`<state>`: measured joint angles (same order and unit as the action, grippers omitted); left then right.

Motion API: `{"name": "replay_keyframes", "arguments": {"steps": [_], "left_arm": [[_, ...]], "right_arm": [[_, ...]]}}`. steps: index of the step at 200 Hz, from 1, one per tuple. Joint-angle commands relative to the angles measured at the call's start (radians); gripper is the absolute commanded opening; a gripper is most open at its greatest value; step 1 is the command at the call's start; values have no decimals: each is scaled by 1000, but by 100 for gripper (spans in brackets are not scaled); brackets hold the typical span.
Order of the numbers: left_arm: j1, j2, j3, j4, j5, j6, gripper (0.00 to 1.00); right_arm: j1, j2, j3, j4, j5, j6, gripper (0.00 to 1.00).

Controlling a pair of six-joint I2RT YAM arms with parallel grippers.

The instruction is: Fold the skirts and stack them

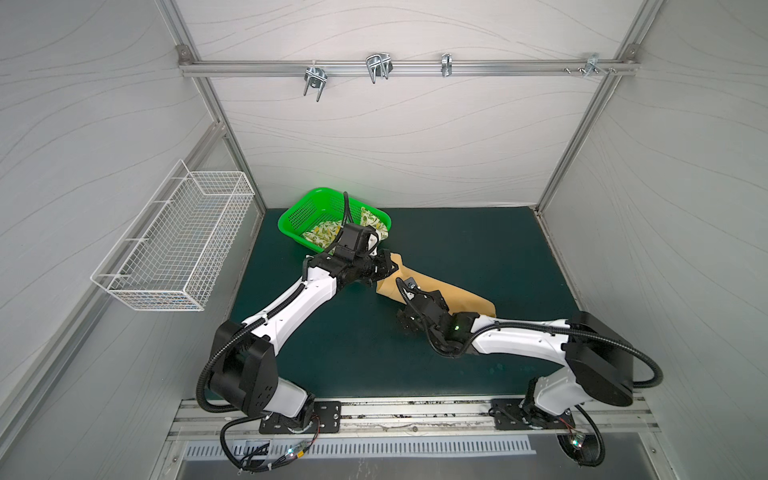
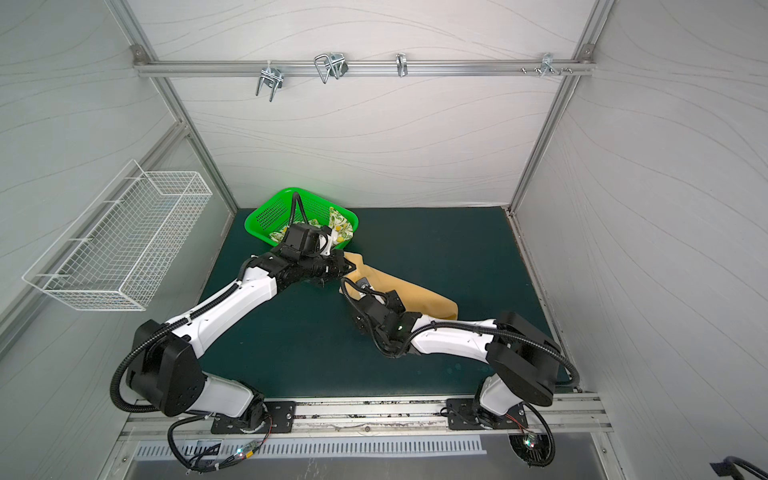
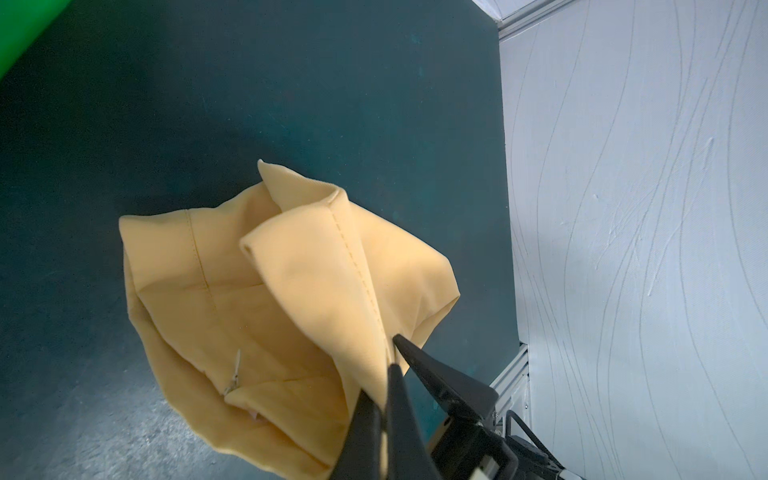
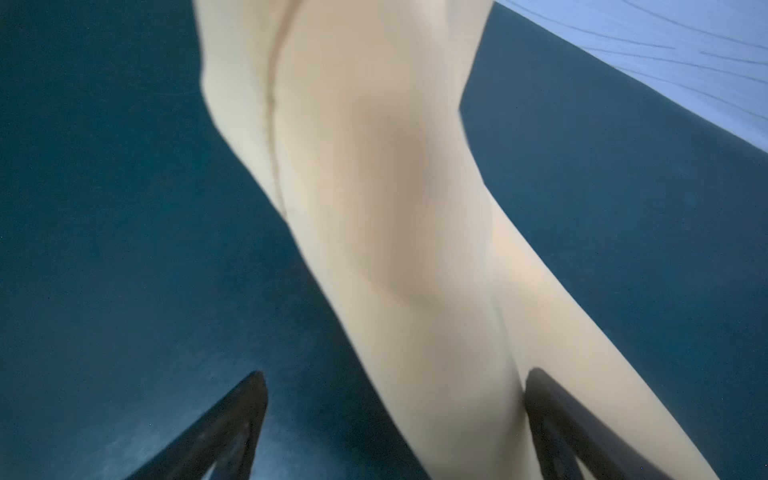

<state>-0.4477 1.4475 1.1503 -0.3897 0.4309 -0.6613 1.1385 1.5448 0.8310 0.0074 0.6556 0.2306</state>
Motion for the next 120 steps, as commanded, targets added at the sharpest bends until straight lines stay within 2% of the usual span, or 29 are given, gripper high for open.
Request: {"name": "replay_keyframes", "arguments": {"steps": [1, 8, 15, 23, 35, 80, 120], "left_arm": [[-5, -37, 63, -2, 13, 21, 0], [-5, -37, 65, -6, 12, 23, 0], [-4, -39, 66, -9, 10, 25, 0], [-3, -42, 68, -11, 6, 25, 0], [-1, -47, 68, -11, -5, 26, 0], [33, -82, 91, -46, -35, 40, 0], [92, -177, 154, -130, -94, 80, 0]], "right_arm": [[7, 30, 24, 33, 78, -39, 67], [7, 34, 29, 27, 83, -33, 45], [7, 35, 34, 22, 89, -26, 30], [6, 30, 36, 20, 89, -23, 18], [6, 13, 34, 21, 63, -23, 6], [6, -77, 73, -15, -142, -45, 2], [7, -112, 217, -80, -492, -44, 1]]}}
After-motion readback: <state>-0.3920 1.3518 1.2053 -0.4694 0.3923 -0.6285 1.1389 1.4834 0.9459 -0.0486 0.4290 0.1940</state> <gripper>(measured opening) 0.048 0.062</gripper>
